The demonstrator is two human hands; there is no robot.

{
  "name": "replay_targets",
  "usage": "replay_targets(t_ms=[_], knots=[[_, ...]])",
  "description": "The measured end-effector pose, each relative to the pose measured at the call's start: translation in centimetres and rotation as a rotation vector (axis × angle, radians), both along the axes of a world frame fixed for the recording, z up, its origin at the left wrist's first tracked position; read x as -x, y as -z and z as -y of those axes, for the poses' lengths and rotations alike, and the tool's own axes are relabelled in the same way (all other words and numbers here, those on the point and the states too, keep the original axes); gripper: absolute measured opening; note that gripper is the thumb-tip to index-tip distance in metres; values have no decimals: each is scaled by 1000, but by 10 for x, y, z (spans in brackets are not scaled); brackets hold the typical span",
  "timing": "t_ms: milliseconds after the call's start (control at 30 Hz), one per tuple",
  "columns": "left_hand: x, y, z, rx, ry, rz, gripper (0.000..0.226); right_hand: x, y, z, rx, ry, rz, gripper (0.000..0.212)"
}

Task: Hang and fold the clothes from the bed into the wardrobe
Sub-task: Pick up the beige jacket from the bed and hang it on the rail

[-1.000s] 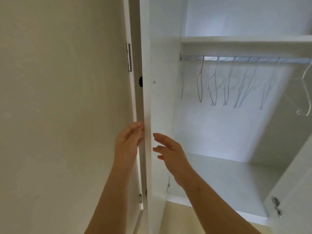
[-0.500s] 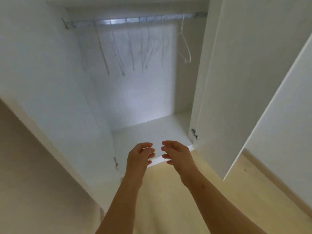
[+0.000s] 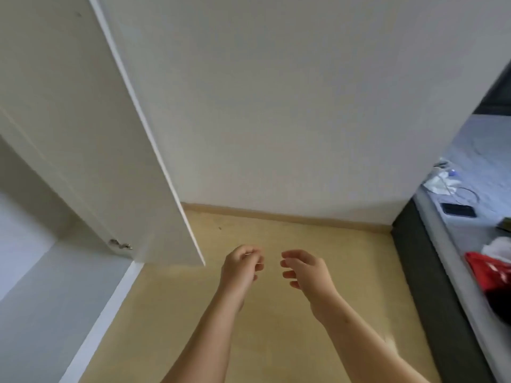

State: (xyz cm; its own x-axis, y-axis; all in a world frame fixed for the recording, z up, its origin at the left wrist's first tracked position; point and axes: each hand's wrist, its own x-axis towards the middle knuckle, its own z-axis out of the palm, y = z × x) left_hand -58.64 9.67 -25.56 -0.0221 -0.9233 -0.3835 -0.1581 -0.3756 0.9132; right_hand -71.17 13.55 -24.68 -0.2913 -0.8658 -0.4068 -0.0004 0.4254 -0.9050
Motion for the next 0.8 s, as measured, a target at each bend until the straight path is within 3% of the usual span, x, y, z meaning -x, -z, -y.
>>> replay_targets(t_ms=[367,533,800], knots=[[213,30,-36,-86,663,70,22,163,28,-106,-90,683,49,23],[273,35,-68,-102,826,105,19,213,39,-134,-89,781,96,20],[396,29,-96,-59,849,130,19,341,36,-178,-76,843,90,20]])
